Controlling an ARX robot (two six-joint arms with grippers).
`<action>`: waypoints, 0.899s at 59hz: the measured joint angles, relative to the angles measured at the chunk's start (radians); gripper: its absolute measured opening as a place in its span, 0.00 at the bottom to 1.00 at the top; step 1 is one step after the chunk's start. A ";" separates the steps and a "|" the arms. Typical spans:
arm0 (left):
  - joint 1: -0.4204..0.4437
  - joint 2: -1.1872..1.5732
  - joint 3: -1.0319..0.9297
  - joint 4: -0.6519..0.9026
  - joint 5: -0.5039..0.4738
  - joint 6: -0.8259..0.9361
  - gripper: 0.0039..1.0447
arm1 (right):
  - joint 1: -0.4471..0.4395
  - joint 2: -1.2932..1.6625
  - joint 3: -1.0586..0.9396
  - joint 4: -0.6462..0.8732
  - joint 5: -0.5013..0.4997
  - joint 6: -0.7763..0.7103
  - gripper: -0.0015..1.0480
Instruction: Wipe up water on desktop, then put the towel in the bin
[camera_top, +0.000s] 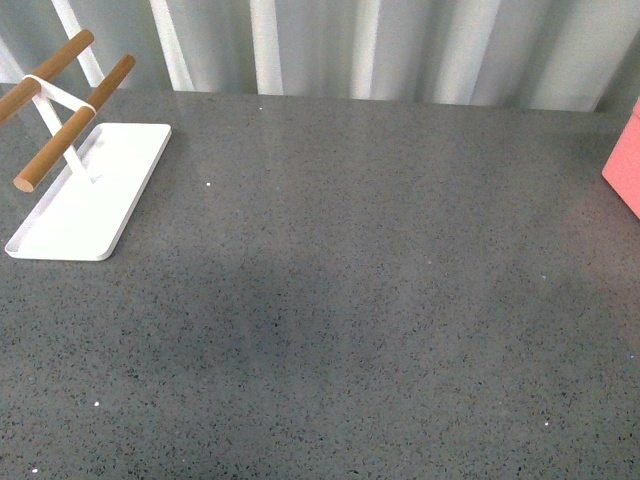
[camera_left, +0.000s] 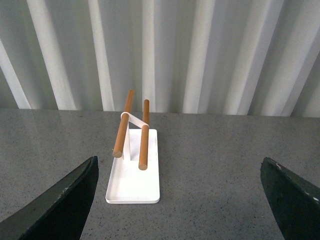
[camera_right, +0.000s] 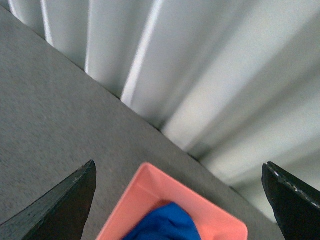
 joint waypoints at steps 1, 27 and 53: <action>0.000 0.000 0.000 0.000 0.000 0.000 0.94 | 0.003 -0.009 -0.007 0.002 -0.008 0.002 0.93; 0.000 0.000 0.000 0.000 0.000 0.000 0.94 | 0.221 -0.504 -0.798 0.834 0.549 0.700 0.44; 0.000 0.000 0.000 -0.001 0.000 0.000 0.94 | 0.347 -0.742 -1.152 0.913 0.664 0.772 0.03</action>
